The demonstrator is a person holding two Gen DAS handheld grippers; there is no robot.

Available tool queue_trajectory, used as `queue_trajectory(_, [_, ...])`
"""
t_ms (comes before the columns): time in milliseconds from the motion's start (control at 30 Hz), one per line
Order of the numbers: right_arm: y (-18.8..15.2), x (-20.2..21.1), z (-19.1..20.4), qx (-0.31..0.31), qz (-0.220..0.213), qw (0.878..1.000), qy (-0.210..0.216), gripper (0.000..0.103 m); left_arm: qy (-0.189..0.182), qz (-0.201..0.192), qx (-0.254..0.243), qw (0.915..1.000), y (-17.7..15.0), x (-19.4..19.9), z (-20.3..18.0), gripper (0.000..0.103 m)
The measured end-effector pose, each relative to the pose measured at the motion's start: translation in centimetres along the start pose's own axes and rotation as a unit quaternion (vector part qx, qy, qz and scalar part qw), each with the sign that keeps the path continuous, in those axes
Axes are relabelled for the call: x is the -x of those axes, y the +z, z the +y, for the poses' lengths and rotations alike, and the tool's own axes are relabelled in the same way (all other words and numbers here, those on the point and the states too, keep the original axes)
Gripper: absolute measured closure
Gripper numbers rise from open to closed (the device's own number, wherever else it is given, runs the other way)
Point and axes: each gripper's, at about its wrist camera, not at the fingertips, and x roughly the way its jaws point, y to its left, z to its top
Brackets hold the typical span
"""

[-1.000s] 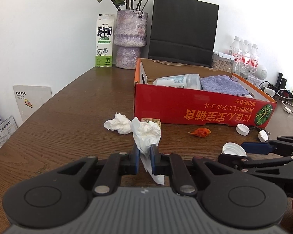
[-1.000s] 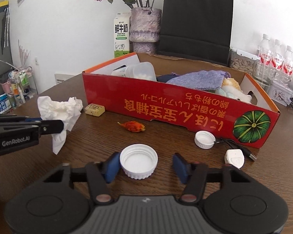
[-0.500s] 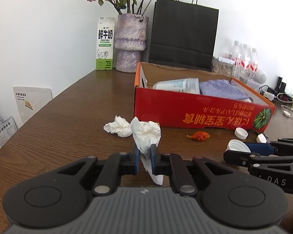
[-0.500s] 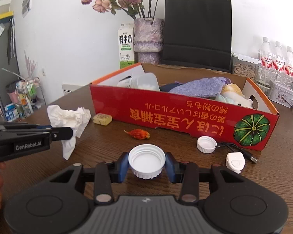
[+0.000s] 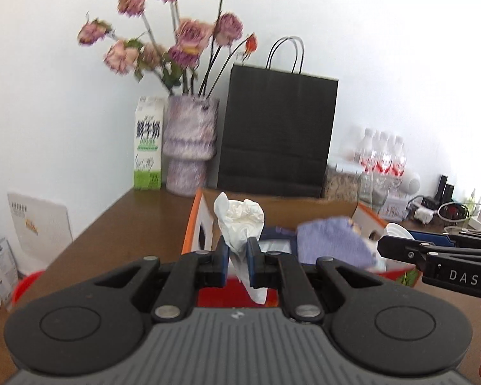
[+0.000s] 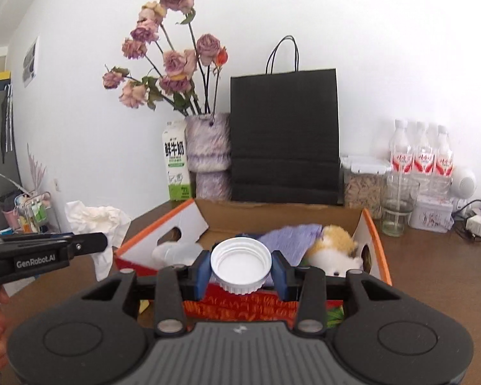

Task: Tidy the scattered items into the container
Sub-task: 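Carry tissue and white cap over the box and open both grippers, then withdraw both grippers from the box back over the table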

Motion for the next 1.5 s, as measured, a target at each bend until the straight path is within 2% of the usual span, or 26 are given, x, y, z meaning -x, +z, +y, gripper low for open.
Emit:
queue_trajectory(167, [2.8,-2.3,-0.5,-0.003,-0.028,1.000,0.003,0.064,-0.007,-0.018,-0.012,0.9998,3.2,-2.8,-2.1,0.091])
queue_trajectory(367, [4.7,-7.1,-0.5,-0.011,-0.033,0.999,0.000,0.064,-0.012,-0.031,-0.012,0.9994,5.1,-7.0,-2.8,0.091])
queue_trajectory(600, [4.3,-13.0,0.0,-0.011,-0.009,1.000,0.010,0.064,0.003,0.004,-0.011,0.9999,4.1,-12.3,-1.1,0.091])
queue_trajectory(767, [3.0,-14.9,0.3,0.010,0.016,1.000,0.001,0.064,0.017,0.032,-0.018,0.9992,3.0,-15.0,0.0,0.091])
queue_trajectory(933, [1.9,-15.7,0.5,0.023,0.037,0.999,-0.003,0.064,0.020,0.058,-0.018,0.9980,2.2,-16.0,0.3,0.091])
queue_trajectory(1100, [1.8,-15.3,0.6,0.030,0.034,0.999,-0.009,0.064,0.022,0.052,-0.027,0.9980,2.2,-15.5,-0.1,0.089])
queue_trajectory(1133, [1.9,-15.3,0.6,0.033,0.034,0.999,-0.011,0.064,0.027,0.050,-0.027,0.9980,2.2,-15.4,-0.2,0.086])
queue_trajectory(1167, [1.9,-15.2,0.6,0.035,0.033,0.999,-0.016,0.059,0.034,0.047,-0.026,0.9980,2.2,-15.2,-0.2,0.078])
queue_trajectory(1233, [2.0,-15.0,0.3,0.030,0.025,0.998,-0.043,0.043,0.058,0.038,-0.022,0.9973,2.5,-14.9,0.0,0.060])
queue_trajectory(1267, [2.1,-14.9,-0.1,0.021,0.021,0.998,-0.054,0.029,0.072,0.034,-0.018,0.9966,2.7,-14.7,0.3,0.040])
queue_trajectory(1300, [2.3,-14.8,-0.6,0.010,0.018,0.998,-0.061,0.015,0.091,0.031,-0.012,0.9953,3.0,-14.5,0.6,0.015])
queue_trajectory(1333, [2.4,-14.6,-1.3,-0.003,0.015,0.998,-0.060,0.010,0.108,0.024,-0.005,0.9939,3.1,-14.3,1.0,0.004])
queue_trajectory(1367, [2.6,-14.4,-1.8,-0.013,0.016,0.998,-0.054,0.000,0.116,0.011,0.003,0.9932,3.3,-14.0,1.3,0.000])
queue_trajectory(1500, [3.0,-13.9,-2.2,-0.017,0.012,0.999,-0.043,0.000,0.094,-0.002,0.015,0.9955,3.7,-13.4,1.7,0.000])
